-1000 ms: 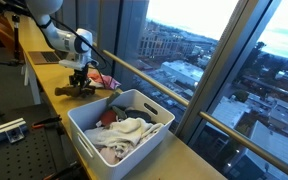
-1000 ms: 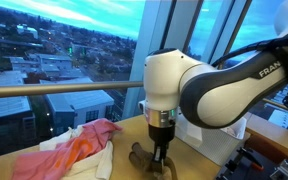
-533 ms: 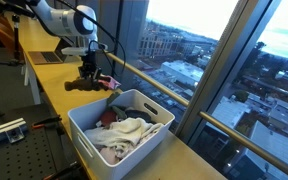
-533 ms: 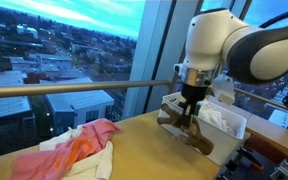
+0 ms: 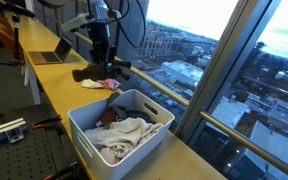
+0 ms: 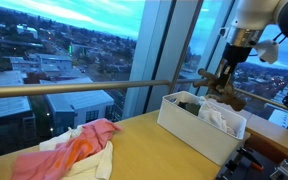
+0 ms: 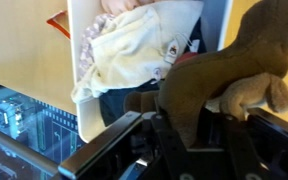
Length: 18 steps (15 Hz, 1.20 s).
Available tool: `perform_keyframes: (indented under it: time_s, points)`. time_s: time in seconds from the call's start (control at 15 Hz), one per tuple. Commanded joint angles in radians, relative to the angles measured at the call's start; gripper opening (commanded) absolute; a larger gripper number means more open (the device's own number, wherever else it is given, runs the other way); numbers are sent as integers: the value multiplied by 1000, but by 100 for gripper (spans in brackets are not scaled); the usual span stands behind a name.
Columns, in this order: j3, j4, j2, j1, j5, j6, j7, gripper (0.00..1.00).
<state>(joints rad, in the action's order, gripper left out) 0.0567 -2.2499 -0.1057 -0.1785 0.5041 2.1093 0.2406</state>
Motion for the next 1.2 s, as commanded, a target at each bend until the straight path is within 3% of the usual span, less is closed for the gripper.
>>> perform_keyframes:
  time_s: [0.0,0.2,0.27,0.33,0.47,0.87,1.13]
  points:
    - [-14,-46,-144,94,16,-23,-84,6]
    - [-21,-33,-149,150,2,6,-129,6]
    - [-21,-32,-147,161,0,14,-133,18]
    - [-17,-30,-148,168,-3,12,-132,51]
    - [-14,-27,-148,175,-4,10,-129,57]
    - [33,10,-149,150,-3,-17,-98,99]
    - [133,96,-33,91,-6,-9,-21,100]
